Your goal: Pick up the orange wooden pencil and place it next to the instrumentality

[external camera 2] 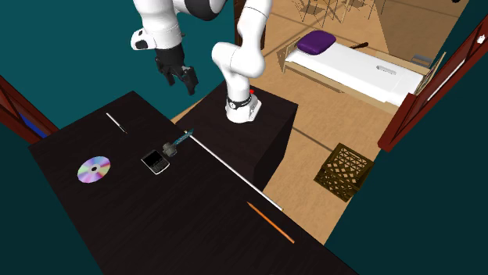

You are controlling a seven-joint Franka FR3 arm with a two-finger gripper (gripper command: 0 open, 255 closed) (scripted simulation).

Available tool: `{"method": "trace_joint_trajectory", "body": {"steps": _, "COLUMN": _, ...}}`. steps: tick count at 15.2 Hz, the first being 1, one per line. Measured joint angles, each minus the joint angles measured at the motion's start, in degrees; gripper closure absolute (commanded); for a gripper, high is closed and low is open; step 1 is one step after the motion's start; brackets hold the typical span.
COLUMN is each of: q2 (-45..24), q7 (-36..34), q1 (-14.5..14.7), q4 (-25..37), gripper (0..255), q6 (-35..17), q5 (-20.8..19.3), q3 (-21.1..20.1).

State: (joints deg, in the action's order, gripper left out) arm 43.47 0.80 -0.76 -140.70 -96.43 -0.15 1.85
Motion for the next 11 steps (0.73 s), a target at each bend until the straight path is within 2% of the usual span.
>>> {"method": "trace_joint_trajectory", "body": {"steps": 3, "q2": -2.9, "q7": 1.2, "q1": 1.1, "q4": 1.2, "gripper": 0, "q6": -1.5, "q5": 0.5, "q3": -0.2}}
{"method": "trace_joint_trajectory", "body": {"steps": 11, "q2": -18.3, "q7": 9.9, "q1": 7.1, "q4": 8.1, "gripper": 0, "q6": -8.4, "q5": 3.2, "q3": -1.1}}
